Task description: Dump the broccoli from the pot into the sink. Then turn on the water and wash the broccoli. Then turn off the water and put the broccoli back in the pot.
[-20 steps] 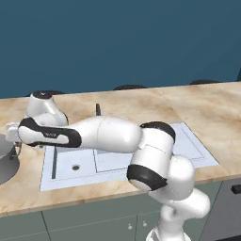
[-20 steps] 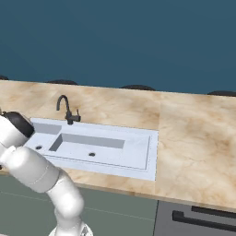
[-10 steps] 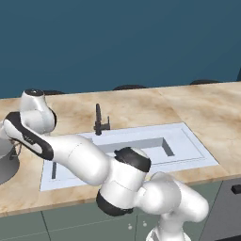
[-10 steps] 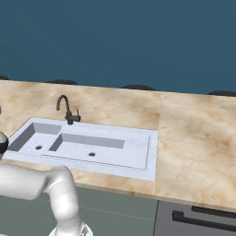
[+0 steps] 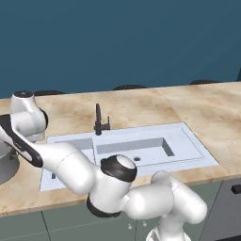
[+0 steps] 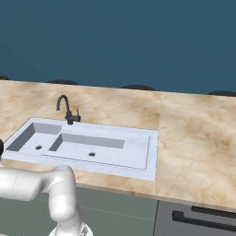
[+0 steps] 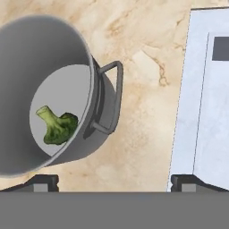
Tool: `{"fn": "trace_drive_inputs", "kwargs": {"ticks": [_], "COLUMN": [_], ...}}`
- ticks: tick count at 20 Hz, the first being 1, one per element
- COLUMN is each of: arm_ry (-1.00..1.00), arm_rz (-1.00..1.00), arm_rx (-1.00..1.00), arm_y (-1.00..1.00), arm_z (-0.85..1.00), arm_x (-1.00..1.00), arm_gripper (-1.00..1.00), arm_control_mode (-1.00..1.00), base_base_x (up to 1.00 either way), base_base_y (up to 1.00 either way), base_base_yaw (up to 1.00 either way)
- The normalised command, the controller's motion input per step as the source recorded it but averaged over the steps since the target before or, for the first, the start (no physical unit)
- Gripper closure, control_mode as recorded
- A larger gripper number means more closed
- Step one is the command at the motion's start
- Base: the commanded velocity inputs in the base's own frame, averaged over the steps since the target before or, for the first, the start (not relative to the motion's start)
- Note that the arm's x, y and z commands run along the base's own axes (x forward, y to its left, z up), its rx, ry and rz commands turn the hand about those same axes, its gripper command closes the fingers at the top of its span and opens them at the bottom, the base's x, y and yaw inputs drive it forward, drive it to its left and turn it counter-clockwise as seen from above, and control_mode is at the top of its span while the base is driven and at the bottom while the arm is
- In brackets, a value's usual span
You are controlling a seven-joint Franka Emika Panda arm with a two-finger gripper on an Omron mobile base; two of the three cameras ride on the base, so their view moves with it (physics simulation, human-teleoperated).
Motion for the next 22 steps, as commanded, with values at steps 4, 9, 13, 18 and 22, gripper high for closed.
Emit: {"fn": "trace_drive_inputs", "kwargs": {"ticks": [4, 9, 13, 18, 22], "arm_ry": [-0.08, -0.08, -0.06, -0.05, -0.02], "arm_rz": [0.0, 0.0, 0.0, 0.0, 0.0], "arm_rx": [-0.04, -0.05, 0.0, 0.0, 0.0], "arm_y": [0.09, 0.04, 0.02, 0.1, 0.17], "arm_z": [-0.21, -0.25, -0.21, -0.15, -0.17], "arm_x": [0.05, 0.1, 0.12, 0.16, 0.22], "arm_gripper": [-1.0, -1.0, -1.0, -1.0, -1.0], "arm_control_mode": [-1.0, -1.0, -1.0, -1.0, -1.0], "base_base_x": [0.0, 0.0, 0.0, 0.0, 0.0], "base_base_y": [0.0, 0.0, 0.0, 0.0, 0.0], "base_base_yaw": [0.0, 0.0, 0.0, 0.0, 0.0]}}
